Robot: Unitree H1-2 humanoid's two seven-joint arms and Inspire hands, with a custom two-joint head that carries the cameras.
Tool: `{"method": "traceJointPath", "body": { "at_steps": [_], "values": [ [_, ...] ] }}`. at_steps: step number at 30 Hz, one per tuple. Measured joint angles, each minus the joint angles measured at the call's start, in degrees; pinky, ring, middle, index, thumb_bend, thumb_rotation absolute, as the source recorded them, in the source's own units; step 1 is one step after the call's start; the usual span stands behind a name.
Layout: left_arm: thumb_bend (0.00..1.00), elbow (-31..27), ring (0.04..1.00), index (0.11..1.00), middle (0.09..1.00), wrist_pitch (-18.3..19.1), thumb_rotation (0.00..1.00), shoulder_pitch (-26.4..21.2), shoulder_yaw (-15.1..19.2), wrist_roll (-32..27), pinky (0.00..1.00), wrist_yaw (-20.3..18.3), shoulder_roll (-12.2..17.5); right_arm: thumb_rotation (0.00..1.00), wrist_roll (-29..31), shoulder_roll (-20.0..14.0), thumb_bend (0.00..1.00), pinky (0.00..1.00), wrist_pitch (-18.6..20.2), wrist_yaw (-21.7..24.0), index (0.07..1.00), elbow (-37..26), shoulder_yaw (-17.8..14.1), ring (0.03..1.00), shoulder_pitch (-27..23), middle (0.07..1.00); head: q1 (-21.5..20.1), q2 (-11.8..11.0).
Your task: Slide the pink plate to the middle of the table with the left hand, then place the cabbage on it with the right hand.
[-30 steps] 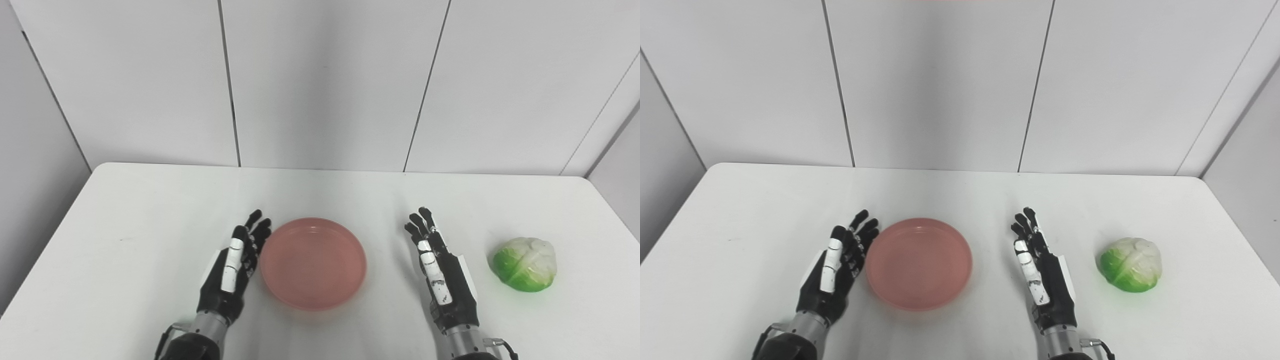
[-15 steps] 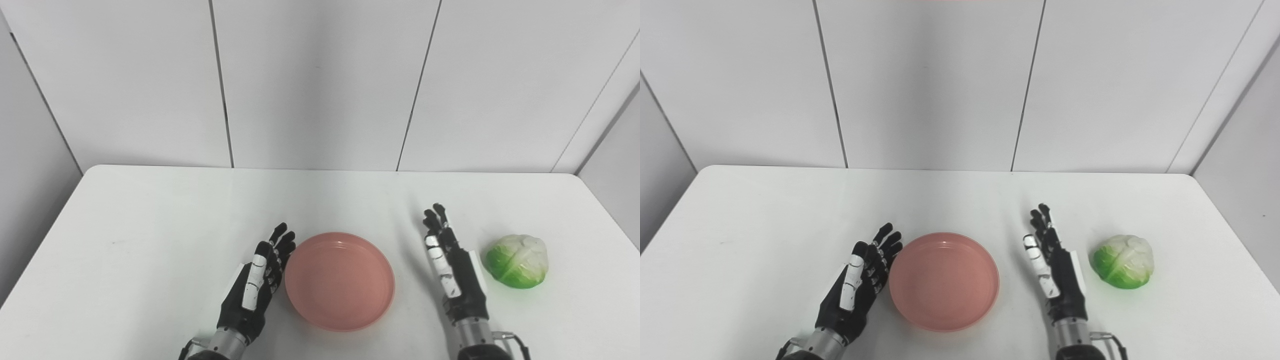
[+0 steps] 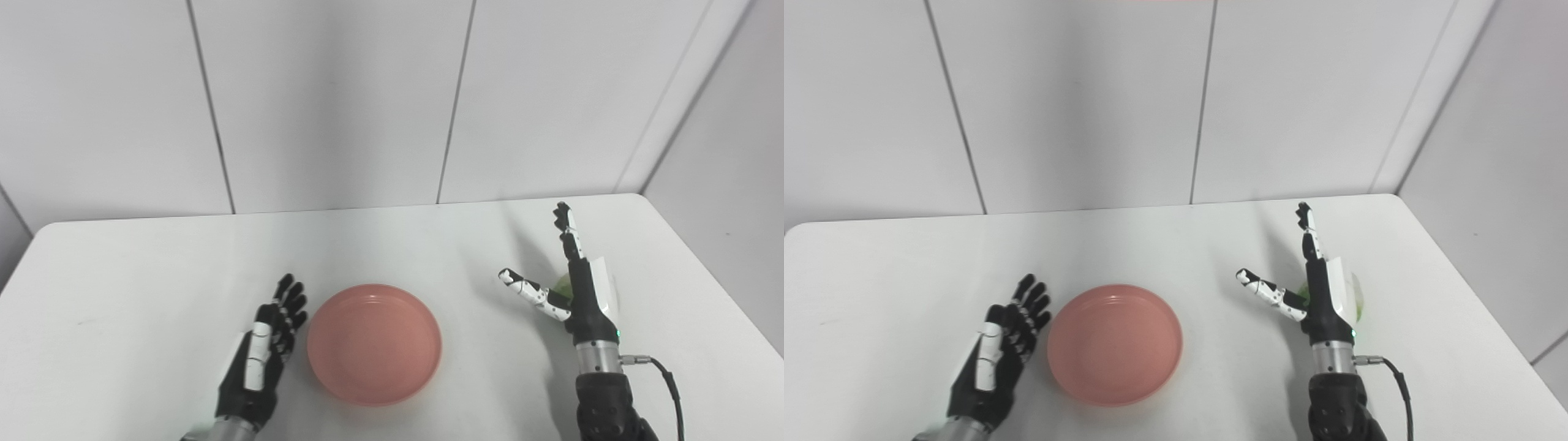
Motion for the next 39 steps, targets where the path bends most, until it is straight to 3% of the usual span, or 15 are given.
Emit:
{"method": "traceJointPath", "body": {
  "at_steps": [4, 6, 13, 17, 23, 25, 32, 39],
  "values": [
    [0.79, 1.3, 1.0, 1.0, 1.0, -1.3, 1.0, -1.0, 0.9, -0.3, 1.0, -1.0, 1.6, 0.39, -5.7, 0.1, 0.79, 0.83, 3.1, -2.0, 0.93, -2.8, 0.8, 0.898, 0.0, 0.922, -4.6, -0.8],
    [0.79, 2.4, 1.0, 1.0, 1.0, -1.8, 0.99, -1.6, 1.9, -0.5, 1.0, -1.1, 2.2, 0.37, -8.1, 0.1, 0.8, 0.82, 4.8, -2.4, 0.923, -3.5, 1.0, 0.889, -0.1, 0.916, -4.7, -0.8],
    [0.75, 5.3, 1.0, 1.0, 1.0, -3.7, 0.98, -3.3, 4.4, -2.3, 1.0, -2.2, 4.3, 0.4, -11.5, -0.6, 0.86, 0.79, 14.5, -1.6, 0.944, -6.5, 0.8, 0.889, -0.4, 0.922, -6.1, -1.1],
    [0.75, 6.9, 1.0, 1.0, 1.0, -6.2, 0.96, -4.1, 5.4, -2.3, 1.0, -3.0, 4.6, 0.41, -13.1, -2.4, 0.9, 0.79, 21.8, 2.9, 0.949, -8.6, 1.2, 0.903, -0.4, 0.93, -6.2, -1.2],
    [0.76, 8.7, 0.997, 1.0, 1.0, -8.9, 0.95, -5.0, 5.5, -2.1, 1.0, -3.5, 5.4, 0.41, -13.5, -4.6, 0.91, 0.96, 24.8, 5.3, 0.949, -8.7, 2.2, 0.928, -0.3, 0.934, -6.3, -1.3],
    [0.75, 9.3, 0.997, 1.0, 1.0, -9.7, 0.95, -5.4, 5.5, -2.1, 1.0, -3.6, 5.7, 0.42, -14.0, -5.4, 0.91, 0.98, 26.4, 5.9, 0.955, -8.8, 2.8, 0.95, -0.3, 0.949, -6.4, -1.5],
    [0.76, 9.8, 0.996, 0.998, 1.0, -11.4, 0.95, -5.6, 5.5, -2.1, 1.0, -4.2, 6.0, 0.38, -15.5, -6.9, 0.92, 1.0, 35.7, 12.5, 0.971, -10.9, 3.8, 0.995, -0.1, 0.978, -6.5, -1.5],
    [0.75, 10.0, 0.993, 0.994, 1.0, -11.7, 0.95, -5.6, 5.5, -2.1, 1.0, -4.3, 6.0, 0.33, -15.5, -7.7, 0.93, 1.0, 40.6, 16.6, 0.966, -12.0, 4.7, 1.0, -0.1, 0.976, -6.4, -1.2]
  ]
}}
